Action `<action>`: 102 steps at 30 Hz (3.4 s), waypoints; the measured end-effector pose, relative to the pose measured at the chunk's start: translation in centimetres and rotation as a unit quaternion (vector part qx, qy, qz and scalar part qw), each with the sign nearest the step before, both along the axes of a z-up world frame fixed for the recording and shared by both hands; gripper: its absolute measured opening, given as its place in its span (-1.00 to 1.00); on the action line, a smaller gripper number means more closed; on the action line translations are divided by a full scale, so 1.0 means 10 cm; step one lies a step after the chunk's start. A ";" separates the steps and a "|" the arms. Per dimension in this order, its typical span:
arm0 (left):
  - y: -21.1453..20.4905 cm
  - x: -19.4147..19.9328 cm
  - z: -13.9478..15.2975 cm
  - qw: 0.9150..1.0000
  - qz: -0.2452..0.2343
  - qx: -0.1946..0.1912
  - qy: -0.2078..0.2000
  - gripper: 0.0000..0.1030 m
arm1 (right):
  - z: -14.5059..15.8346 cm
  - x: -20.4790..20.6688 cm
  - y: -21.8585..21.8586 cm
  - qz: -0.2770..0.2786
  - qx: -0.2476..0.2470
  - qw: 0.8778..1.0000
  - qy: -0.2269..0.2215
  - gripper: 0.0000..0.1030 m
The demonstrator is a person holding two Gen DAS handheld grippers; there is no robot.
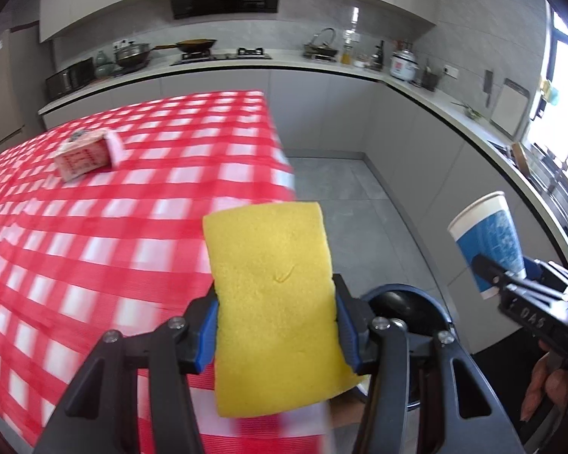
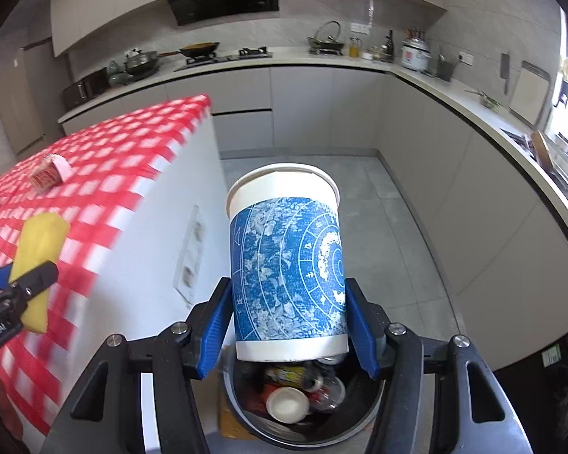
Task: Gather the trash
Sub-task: 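Carry the sponge in the left tool and the cup in the right tool over the bin, then open the left tool to drop the sponge while the right tool drops the cup, then move both tools back over the table toward the steel scrubber and milk carton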
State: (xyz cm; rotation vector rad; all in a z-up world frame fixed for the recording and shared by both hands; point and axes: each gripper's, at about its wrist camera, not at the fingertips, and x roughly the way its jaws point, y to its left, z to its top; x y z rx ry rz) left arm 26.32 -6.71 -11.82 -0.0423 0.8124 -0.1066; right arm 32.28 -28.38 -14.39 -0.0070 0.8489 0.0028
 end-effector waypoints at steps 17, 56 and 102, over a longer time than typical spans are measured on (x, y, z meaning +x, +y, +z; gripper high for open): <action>-1.00 -0.02 -0.79 0.998 -0.029 0.000 0.048 0.04 | -1.31 0.00 -0.91 -0.008 0.029 0.994 0.101 0.51; 0.13 -0.09 0.16 0.997 0.079 -0.003 0.017 0.67 | 0.32 0.35 0.08 0.057 0.083 0.995 -0.021 0.51; 3.36 1.52 0.00 0.997 0.060 -0.008 0.054 0.68 | 0.16 1.92 3.88 0.036 -0.046 0.998 -0.003 0.83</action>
